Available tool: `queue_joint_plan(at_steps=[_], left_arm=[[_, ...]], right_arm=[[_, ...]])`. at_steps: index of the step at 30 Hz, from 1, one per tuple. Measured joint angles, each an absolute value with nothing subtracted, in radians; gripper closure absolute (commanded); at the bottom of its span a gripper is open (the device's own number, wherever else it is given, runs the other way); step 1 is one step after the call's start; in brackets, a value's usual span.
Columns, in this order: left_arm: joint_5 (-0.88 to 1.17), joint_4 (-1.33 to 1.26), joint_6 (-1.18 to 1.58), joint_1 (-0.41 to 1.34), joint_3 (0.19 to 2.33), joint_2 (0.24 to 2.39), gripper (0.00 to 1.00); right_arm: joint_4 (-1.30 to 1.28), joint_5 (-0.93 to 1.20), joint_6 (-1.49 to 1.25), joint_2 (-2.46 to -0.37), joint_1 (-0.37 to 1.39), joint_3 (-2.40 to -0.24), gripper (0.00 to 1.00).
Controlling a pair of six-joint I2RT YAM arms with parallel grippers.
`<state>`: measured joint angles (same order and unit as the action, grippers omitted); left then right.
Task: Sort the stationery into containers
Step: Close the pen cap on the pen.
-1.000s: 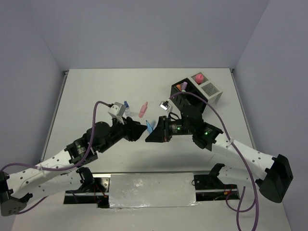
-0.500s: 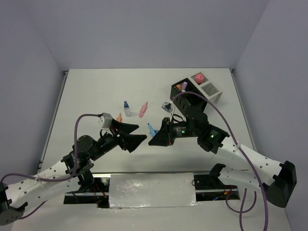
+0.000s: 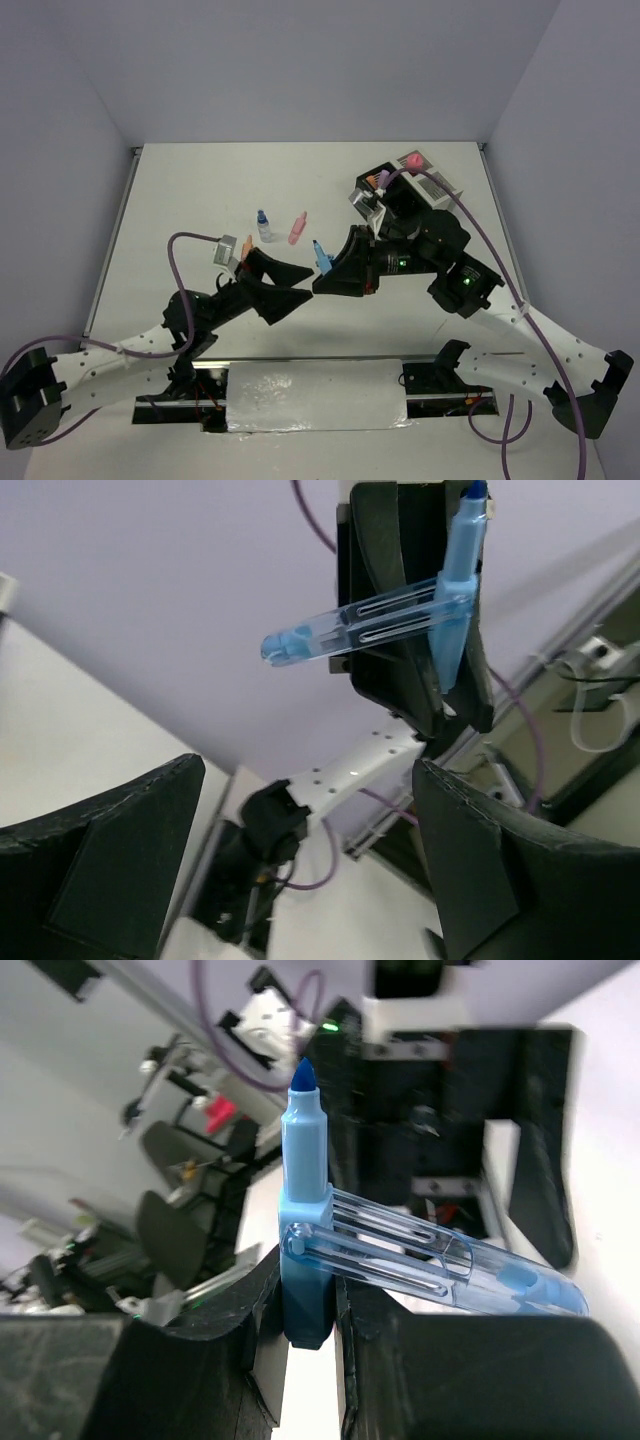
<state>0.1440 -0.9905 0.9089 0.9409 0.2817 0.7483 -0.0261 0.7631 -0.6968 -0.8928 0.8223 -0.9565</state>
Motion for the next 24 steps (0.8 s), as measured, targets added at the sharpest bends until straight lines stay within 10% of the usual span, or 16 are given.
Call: queue_joint_plan(at_steps=[3, 8, 11, 24], left_arm=[[0.192, -1.137, 1.012, 0.941, 0.293, 0.871, 0.13], [0.237, -1.188, 1.105, 0.941, 0.361, 1.001, 0.72], [0.224, -1.19, 1.102, 0.94, 0.388, 0.987, 0.87], [0.155, -0.978, 1.076, 0.934, 0.519, 0.962, 0.84]], right_arm=[[0.044, 0.806, -0.748, -0.904, 0.822, -0.957, 1.0], [0.12, 0.85, -0.796, -0.908, 0.839, -0.968, 1.0], [0.126, 0.855, -0.794, -0.908, 0.866, -0.996, 1.0], [0.131, 0.887, -0.68, -0.99, 0.927, -1.01, 1.0]])
